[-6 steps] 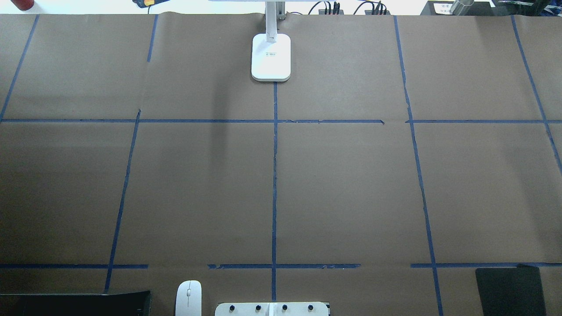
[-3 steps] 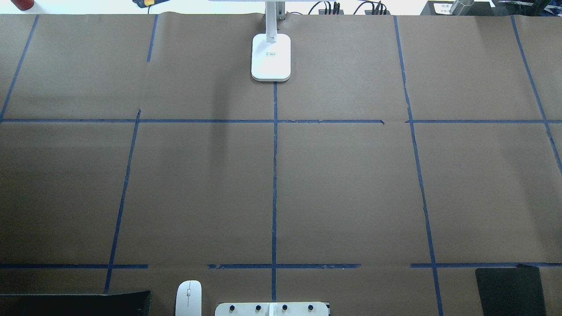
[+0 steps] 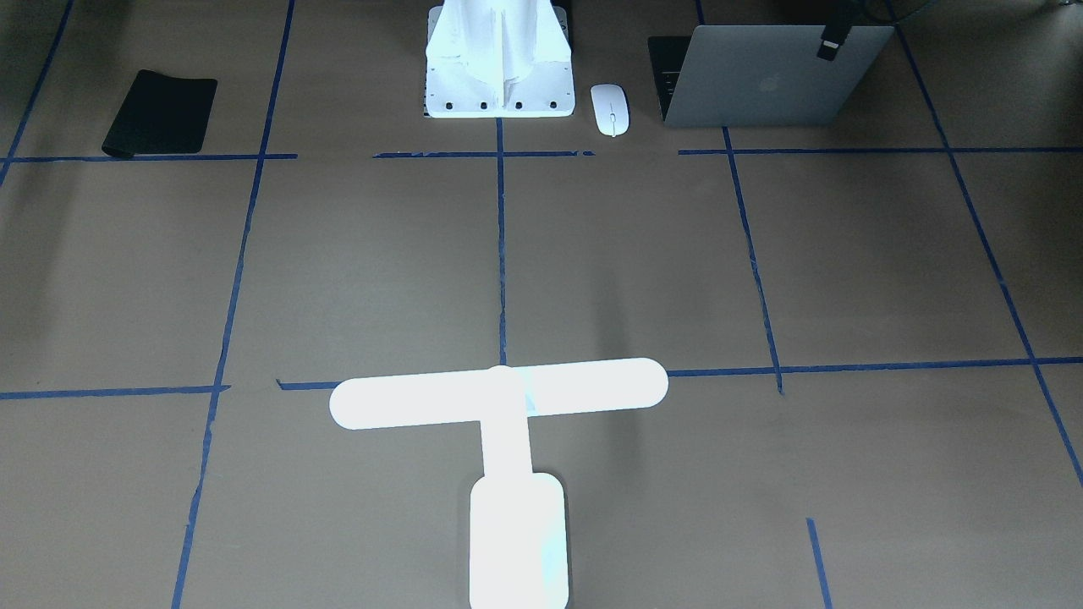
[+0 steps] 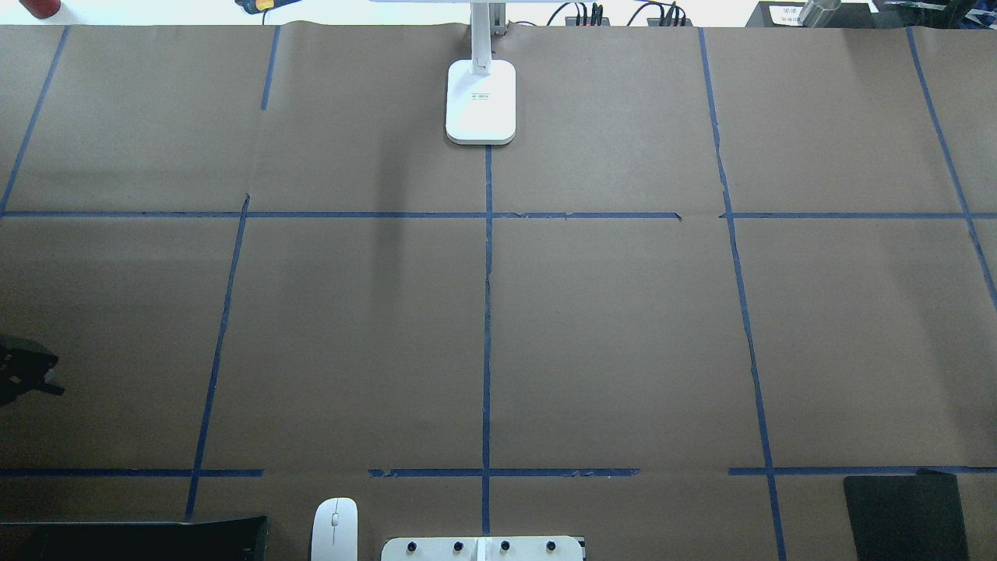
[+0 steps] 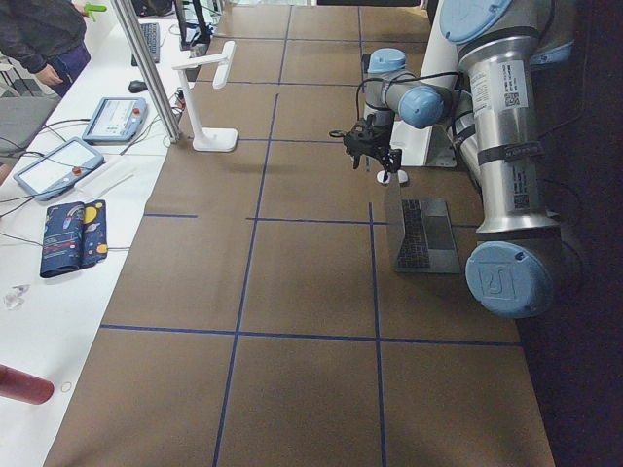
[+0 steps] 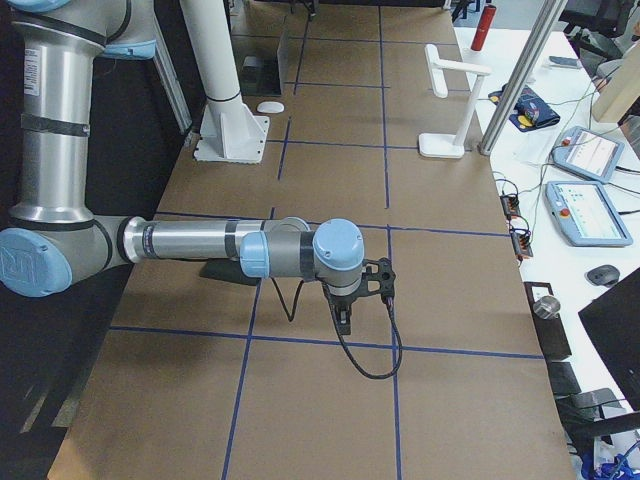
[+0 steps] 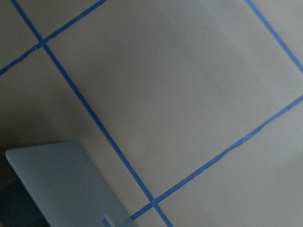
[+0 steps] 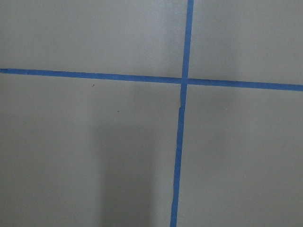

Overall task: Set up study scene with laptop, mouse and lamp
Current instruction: 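Grasp the grey laptop with the left gripper and lift it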

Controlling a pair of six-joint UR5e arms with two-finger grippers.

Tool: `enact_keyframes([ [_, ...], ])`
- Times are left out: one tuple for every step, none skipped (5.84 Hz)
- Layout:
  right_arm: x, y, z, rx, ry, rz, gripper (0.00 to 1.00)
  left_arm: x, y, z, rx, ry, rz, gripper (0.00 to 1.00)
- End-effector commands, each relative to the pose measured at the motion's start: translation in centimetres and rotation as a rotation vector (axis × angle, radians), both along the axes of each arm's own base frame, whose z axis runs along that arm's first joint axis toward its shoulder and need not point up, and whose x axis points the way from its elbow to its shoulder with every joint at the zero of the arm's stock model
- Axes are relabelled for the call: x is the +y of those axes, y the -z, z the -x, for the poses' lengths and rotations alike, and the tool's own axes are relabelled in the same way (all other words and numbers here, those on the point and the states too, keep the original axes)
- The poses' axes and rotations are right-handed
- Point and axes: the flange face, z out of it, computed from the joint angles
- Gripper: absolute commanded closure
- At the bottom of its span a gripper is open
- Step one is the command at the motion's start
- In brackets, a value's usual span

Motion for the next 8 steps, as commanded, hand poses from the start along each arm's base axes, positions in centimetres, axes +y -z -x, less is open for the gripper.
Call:
enact_keyframes([
  [-0.1,0.2,-0.1,0.0,-0.002,-0.004,0.0,4.5,0.2,-3.9,-0.049,0.052,0.086,0.0],
  [-0.1,0.2,-0.3,0.0,-0.007,-0.005,0.0,6.2,0.1,-4.7,-0.09,0.082,0.15,0.0],
  [0.0,0.2,-0.7,0.0,-0.015,-0.007,0.0,6.4,-0.7,-4.9,-0.153,0.171,0.173,0.0],
  [0.0,0.3,-0.8,0.0,-0.017,-0.008,0.0,6.5,-1.4,-4.8,-0.202,0.212,0.194,0.0],
  [0.0,0.4,-0.8,0.001,-0.016,-0.011,0.0,6.9,-1.8,-5.3,-0.229,0.209,0.2,0.0],
  [0.1,0.5,-1.1,-0.001,-0.024,-0.011,0.0,7.4,-2.3,-5.8,-0.26,0.205,0.168,0.0],
  [0.1,0.6,-1.2,-0.001,-0.027,-0.013,0.0,8.9,-3.0,-7.5,-0.285,0.182,0.179,0.0],
  [0.1,0.5,-1.2,-0.001,-0.027,-0.011,0.0,9.0,-3.3,-8.0,-0.292,0.195,0.188,0.0],
])
